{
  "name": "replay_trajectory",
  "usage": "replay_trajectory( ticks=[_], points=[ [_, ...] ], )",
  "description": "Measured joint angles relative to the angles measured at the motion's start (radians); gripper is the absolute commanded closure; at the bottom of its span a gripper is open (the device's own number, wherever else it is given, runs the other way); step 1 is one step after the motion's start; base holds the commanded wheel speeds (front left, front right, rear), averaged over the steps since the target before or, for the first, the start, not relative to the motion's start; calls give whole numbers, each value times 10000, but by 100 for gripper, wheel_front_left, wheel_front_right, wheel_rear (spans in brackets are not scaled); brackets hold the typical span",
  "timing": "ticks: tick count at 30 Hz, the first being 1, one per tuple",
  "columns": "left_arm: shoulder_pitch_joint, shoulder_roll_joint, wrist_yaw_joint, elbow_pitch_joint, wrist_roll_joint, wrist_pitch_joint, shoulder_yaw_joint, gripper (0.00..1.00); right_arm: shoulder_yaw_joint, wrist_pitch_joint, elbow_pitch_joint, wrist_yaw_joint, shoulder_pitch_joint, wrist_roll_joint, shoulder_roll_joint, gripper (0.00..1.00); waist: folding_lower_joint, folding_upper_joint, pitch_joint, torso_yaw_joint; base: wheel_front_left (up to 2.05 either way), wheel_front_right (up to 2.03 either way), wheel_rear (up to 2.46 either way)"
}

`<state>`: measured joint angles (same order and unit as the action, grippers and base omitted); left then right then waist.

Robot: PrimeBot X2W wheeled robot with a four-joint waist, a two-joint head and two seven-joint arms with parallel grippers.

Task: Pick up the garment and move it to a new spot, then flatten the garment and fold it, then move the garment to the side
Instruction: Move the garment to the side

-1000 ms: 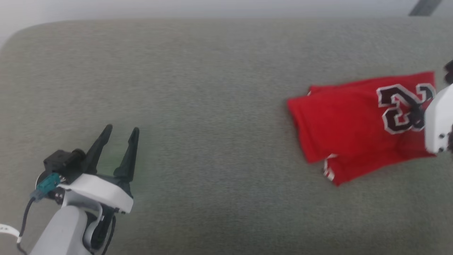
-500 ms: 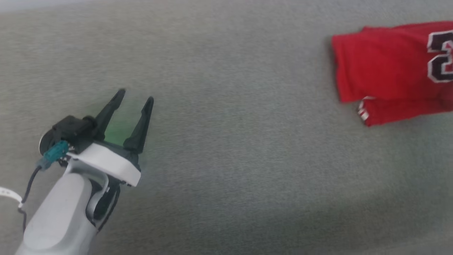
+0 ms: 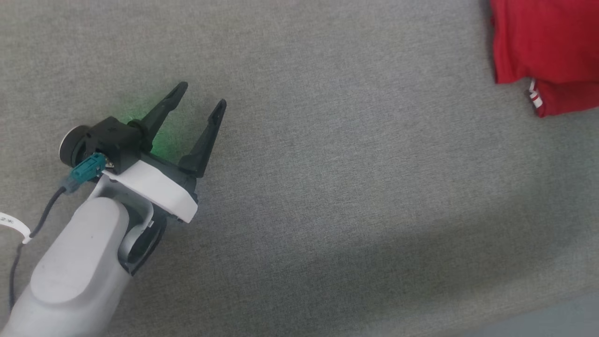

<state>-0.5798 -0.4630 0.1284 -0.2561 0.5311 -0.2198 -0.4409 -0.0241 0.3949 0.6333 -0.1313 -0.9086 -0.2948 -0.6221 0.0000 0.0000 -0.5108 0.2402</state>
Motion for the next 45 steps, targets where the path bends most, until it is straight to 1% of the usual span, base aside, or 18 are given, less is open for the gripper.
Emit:
replay_trajectory(
  ticks=[3, 4, 8, 13, 14, 18, 19, 20, 21, 22, 23, 24, 25, 33, 40, 45],
  points=[
    [-155, -84, 0, 75, 44, 0, -105, 0, -59, -430, 516, 0, -254, 474, 21, 100, 0, 0, -196, -21, 0, 0, 0],
    [-245, -134, 10, 134, 54, 2, -184, 0, -59, -744, 888, 0, -428, 840, 81, 100, 0, 0, -317, -49, 0, 0, 0],
    [-405, -201, 12, 242, 104, 2, -334, 0, 58, -1269, 1659, 0, -782, 1438, 301, 100, 0, 1, -519, -147, 0, 0, 0],
    [-596, -217, 38, 318, 150, -17, -458, 0, 357, -1647, 2644, 0, -1168, 2151, 642, 100, 0, 0, -727, -311, 0, 0, 0],
    [-596, -217, 38, 318, 150, -17, -458, 0, 357, -1647, 2644, 0, -1168, 2151, 642, 100, 0, 0, -727, -311, 0, 0, 0],
    [-721, -155, 38, 311, 180, -77, -571, 0, 679, -1941, 3300, 0, -1435, 2560, 825, 100, 0, 0, -813, -478, 0, 0, 0],
    [-735, -140, 40, 293, 209, -107, -577, 0, 731, -2010, 3429, 0, -1508, 2698, 849, 95, 0, 0, -815, -512, 0, 0, 0],
    [-744, -128, 40, 280, 238, -109, -575, 0, 784, -2048, 3522, 0, -1586, 2792, 886, 82, -1, 0, -807, -538, 0, 0, 0],
    [-751, -125, 40, 253, 242, -121, -575, 0, 863, -2113, 3641, 0, -1668, 2826, 915, 76, 0, 0, -793, -560, 0, 0, 0],
    [-751, -136, 40, 226, 253, -140, -564, 0, 890, -2119, 3733, 0, -1745, 2899, 938, 67, 0, 0, -773, -575, 0, 0, 0],
    [-751, -159, 40, 197, 272, -176, -550, 0, 911, -2153, 3818, 0, -1805, 2963, 953, 52, 0, 0, -748, -585, 0, 0, 0],
    [-748, -190, 38, 157, 301, -198, -525, 0, 907, -2186, 3885, 0, -1849, 3014, 972, 6, 0, 0, -716, -592, 0, 0, 0],
    [-735, -224, 38, 119, 316, -201, -487, 0, 918, -2188, 3979, 0, -1894, 3068, 984, 0, 0, 0, -676, -599, 0, 0, 0],
    [-241, -326, -59, -10, 410, -322, -182, 0, 1026, -2382, 4387, 0, -2211, 3204, 989, 0, 0, 0, -151, -649, 0, 0, 0],
    [296, -236, -169, 48, 487, -387, 148, 0, 945, -2786, 4472, 0, -2255, 2842, 1206, 0, 0, 0, 518, -794, 0, 0, 0],
    [799, -180, -270, 65, 566, -414, 449, 0, 679, -3147, 4454, 0, -2189, 2533, 1448, 0, 0, 0, 1078, -978, 0, 0, 0]
  ],
)
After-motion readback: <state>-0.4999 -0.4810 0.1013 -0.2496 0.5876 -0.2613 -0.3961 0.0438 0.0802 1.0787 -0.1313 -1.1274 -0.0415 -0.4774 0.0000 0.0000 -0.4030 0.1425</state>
